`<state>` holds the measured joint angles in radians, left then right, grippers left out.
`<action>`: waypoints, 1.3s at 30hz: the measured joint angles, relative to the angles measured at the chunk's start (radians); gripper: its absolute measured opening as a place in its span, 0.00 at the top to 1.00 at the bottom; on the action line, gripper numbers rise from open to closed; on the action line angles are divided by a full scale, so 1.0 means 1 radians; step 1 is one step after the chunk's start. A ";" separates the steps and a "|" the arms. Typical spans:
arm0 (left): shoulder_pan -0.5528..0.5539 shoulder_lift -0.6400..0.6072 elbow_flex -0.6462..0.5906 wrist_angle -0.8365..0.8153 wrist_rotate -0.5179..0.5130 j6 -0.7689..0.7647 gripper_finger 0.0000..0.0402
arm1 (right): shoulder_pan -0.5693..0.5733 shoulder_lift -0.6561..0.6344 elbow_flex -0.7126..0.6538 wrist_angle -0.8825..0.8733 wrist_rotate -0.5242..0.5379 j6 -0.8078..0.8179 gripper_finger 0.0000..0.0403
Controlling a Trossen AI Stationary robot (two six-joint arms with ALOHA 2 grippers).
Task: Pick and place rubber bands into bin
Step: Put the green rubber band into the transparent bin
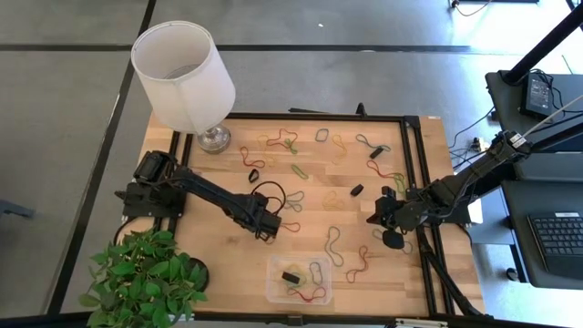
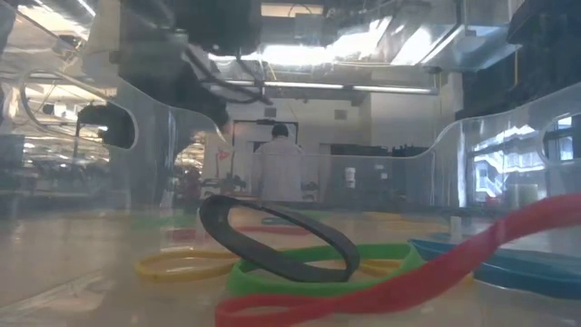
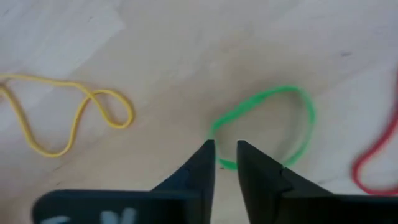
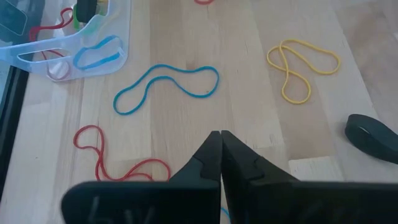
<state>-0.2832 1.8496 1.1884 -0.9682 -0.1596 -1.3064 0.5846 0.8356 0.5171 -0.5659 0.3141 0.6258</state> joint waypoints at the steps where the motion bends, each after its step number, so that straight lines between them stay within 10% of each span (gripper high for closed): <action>1: 0.000 0.000 -0.007 -0.002 0.000 -0.012 0.80 | 0.000 0.000 0.000 0.000 0.000 0.000 0.99; 9: -0.005 -0.001 -0.094 0.127 0.046 -0.091 0.70 | 0.000 0.000 0.000 0.000 0.000 0.001 0.99; 17: -0.036 -0.007 -0.070 0.158 0.055 -0.117 0.98 | 0.000 0.000 0.000 0.014 0.001 0.002 0.99; 25: -0.082 -0.032 0.192 -0.058 -0.068 -0.096 0.99 | 0.000 0.004 0.000 0.024 0.000 0.001 0.99; 39: -0.161 0.113 0.741 -0.089 -0.184 0.446 0.99 | 0.000 0.006 0.000 0.022 0.000 -0.003 0.99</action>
<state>-0.4443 1.9629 1.9292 -1.0572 -0.3434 -0.8608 0.5842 0.8417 0.5175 -0.5436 0.3145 0.6224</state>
